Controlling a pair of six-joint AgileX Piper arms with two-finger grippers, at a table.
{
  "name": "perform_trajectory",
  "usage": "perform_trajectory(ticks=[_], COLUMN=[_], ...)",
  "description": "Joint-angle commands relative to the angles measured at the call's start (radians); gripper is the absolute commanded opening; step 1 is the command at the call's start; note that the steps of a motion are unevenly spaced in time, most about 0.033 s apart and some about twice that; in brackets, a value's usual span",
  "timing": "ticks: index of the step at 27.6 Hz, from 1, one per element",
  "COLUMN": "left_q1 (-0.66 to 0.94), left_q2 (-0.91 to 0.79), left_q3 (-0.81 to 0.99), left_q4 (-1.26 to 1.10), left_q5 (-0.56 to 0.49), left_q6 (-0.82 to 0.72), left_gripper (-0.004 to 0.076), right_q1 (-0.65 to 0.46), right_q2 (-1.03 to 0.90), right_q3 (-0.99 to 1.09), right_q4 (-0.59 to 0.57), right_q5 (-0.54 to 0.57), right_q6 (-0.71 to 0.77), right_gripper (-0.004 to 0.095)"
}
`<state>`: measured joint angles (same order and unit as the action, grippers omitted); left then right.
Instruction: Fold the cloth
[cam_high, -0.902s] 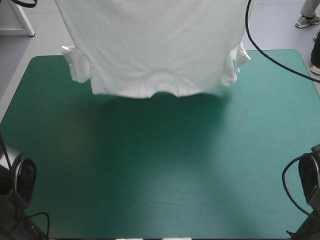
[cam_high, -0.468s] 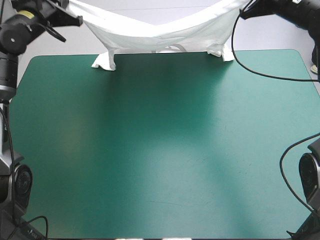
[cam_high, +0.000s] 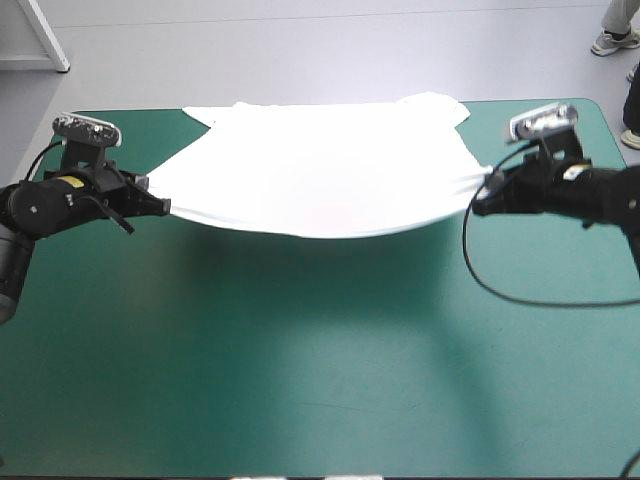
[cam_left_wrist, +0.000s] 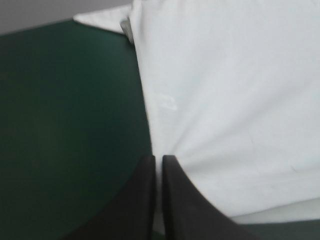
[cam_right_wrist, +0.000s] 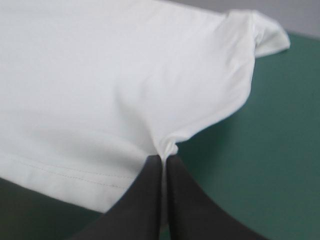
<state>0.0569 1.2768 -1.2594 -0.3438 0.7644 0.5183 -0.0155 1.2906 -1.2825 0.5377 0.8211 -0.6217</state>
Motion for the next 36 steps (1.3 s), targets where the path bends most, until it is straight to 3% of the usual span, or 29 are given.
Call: perform_trajectory(ticks=[1, 6, 13, 20, 26, 36], left_q1=[0.027, 0.029, 0.029, 0.029, 0.029, 0.027], left_q2=[-0.094, -0.147, -0.209, -0.326, -0.482, -0.482], left_q3=[0.046, 0.176, 0.442, 0.614, 0.664, 0.673], left_q4=[-0.011, -0.019, -0.027, -0.022, 0.03, 0.073], left_q5=[0.023, 0.137, 0.166, 0.211, 0.293, 0.268], left_q6=[-0.014, -0.024, -0.068, -0.091, -0.149, -0.187], left_gripper=[0.0019, 0.0019, 0.0019, 0.0019, 0.0019, 0.0019], right_q1=[-0.006, -0.006, -0.006, -0.006, -0.006, -0.003], right_q2=[-0.184, -0.298, -0.372, -0.489, -0.596, -0.557], right_q3=[0.253, 0.498, 0.661, 0.685, 0.685, 0.764], right_q4=[0.022, 0.002, -0.067, -0.203, -0.21, -0.205], right_q5=[-0.113, -0.131, -0.089, 0.09, 0.242, 0.174], right_q6=[-0.002, 0.005, 0.132, 0.283, 0.312, 0.301], right_gripper=[-0.0003, -0.0003, -0.0003, -0.0004, -0.0004, -0.0003])
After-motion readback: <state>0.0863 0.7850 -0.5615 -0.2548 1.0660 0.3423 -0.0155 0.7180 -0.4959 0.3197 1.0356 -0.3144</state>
